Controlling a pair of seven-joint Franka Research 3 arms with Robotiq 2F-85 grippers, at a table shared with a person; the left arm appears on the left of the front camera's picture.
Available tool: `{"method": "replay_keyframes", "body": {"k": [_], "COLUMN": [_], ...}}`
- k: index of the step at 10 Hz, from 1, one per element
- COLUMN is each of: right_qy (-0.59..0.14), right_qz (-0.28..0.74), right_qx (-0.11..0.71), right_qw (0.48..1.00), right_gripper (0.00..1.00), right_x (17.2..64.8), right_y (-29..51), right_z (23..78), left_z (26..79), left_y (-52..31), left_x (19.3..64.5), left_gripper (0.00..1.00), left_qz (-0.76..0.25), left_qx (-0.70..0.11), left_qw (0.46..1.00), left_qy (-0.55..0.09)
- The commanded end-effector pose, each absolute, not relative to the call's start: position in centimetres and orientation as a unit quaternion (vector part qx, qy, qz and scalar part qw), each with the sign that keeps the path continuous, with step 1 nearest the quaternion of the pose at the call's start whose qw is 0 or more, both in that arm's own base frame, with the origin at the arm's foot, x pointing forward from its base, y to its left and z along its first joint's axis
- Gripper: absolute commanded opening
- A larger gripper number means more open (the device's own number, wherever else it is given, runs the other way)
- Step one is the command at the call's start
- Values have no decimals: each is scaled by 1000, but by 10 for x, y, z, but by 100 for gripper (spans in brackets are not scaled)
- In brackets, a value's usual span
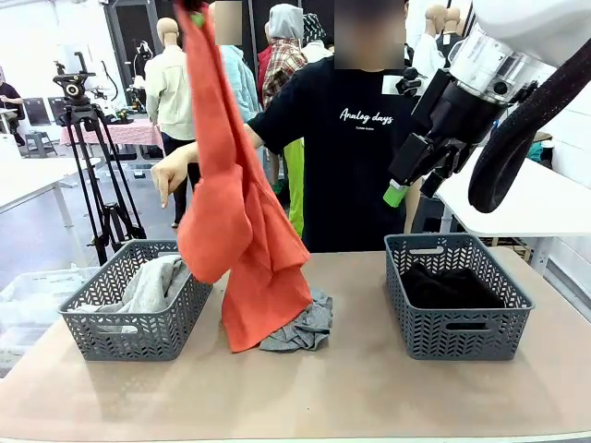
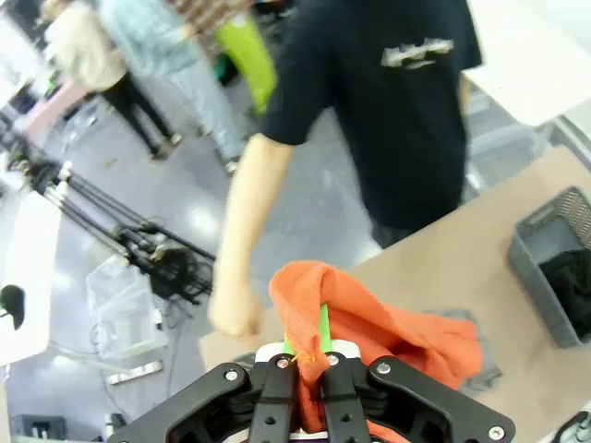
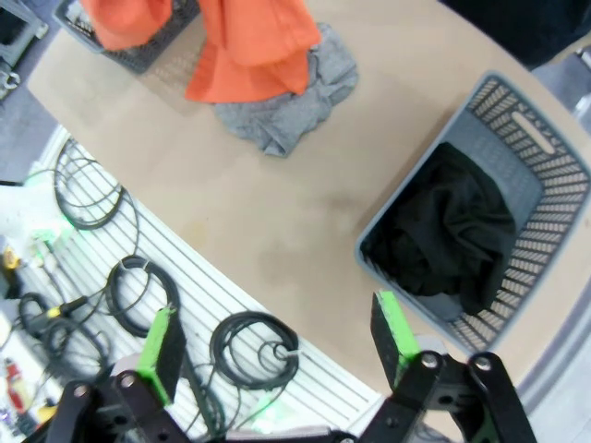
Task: Sort the tops and bottoms.
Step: Sort the clothes according to human instructions.
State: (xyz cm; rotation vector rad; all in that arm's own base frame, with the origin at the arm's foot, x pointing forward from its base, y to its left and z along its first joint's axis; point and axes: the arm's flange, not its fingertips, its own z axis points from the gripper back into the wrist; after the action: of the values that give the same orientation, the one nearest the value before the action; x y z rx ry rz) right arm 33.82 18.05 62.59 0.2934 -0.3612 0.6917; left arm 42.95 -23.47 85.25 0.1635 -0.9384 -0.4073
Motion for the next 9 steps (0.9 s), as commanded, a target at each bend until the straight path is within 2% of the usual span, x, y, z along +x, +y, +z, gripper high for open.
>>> {"method": "replay_keyframes", "body": {"k": [1,5,9], "right_qy": [-174,-174,-174], "right_qz": [337,337,337], "right_qx": [136,136,136], "right_qw": [915,915,915], "right_gripper": [100,100,100], "right_x": [336,336,336], "right_y": [178,178,178], "right_z": [622,622,622], "left_z": [886,931,973], "left_y": [-196,-160,-110], "left_x": [423,412,426], "left_gripper": [0,0,0], "left_qz": [-156,-134,-72], "left_qx": [136,178,237], "left_qw": [862,854,844], "left_qy": [-463,-470,-476]}}
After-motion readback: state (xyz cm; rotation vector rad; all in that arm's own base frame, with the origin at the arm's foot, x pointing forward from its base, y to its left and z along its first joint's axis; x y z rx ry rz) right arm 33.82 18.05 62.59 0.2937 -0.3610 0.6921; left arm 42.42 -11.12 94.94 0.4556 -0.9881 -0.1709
